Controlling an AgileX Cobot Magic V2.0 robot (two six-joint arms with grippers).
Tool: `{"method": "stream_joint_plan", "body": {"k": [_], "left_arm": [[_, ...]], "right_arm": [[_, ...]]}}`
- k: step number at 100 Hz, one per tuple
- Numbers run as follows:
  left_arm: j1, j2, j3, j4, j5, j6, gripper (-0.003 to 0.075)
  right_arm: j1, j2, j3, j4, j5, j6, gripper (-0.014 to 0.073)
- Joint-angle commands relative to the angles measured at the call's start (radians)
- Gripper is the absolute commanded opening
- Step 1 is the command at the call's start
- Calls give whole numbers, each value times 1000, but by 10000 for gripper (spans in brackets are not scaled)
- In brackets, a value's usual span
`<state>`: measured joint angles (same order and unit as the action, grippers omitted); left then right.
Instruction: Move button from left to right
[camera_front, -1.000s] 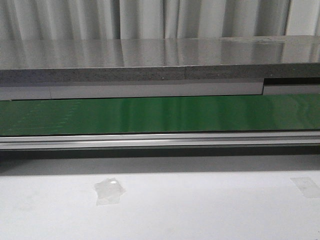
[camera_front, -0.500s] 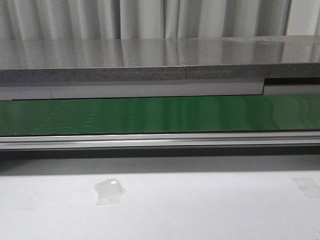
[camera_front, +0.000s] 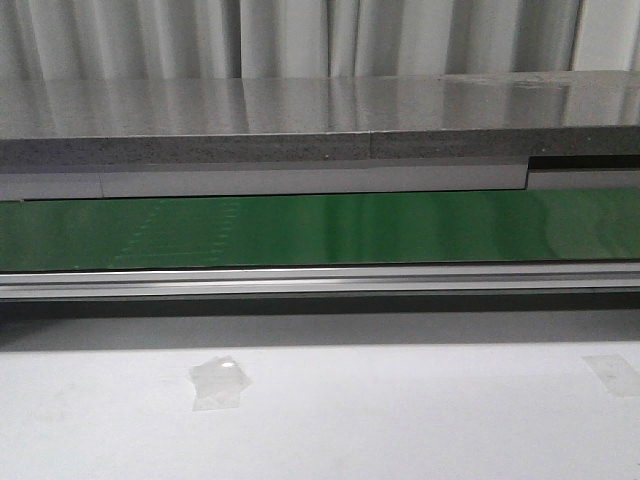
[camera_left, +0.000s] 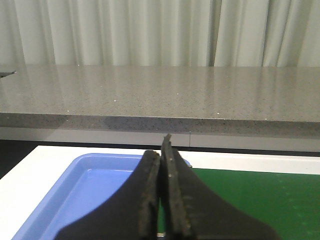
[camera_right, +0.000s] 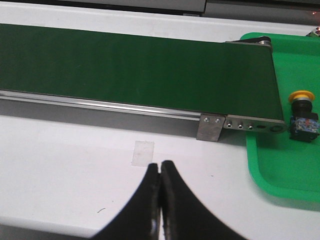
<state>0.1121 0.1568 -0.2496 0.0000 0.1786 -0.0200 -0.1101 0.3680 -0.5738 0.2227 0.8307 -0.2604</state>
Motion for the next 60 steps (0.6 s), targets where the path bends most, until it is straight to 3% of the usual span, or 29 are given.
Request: {"method": "stream_joint_plan", "body": {"k": [1,25,40,60], "left_arm": [[-6,20,-36,-7,-82,-3,-20],[-6,20,-36,-7,-82,-3,-20],[-6,20,-36,-7,-82,-3,-20],[-6,20,-36,-7,-82,-3,-20]], "right_arm": [[-2,7,-24,13,-63,-12,-65],[-2,7,-24,13,-82,-12,-65],[1,7,-9,34,-180,-12,-65],[115,-28,67,-23,-351,-7,-65]]}}
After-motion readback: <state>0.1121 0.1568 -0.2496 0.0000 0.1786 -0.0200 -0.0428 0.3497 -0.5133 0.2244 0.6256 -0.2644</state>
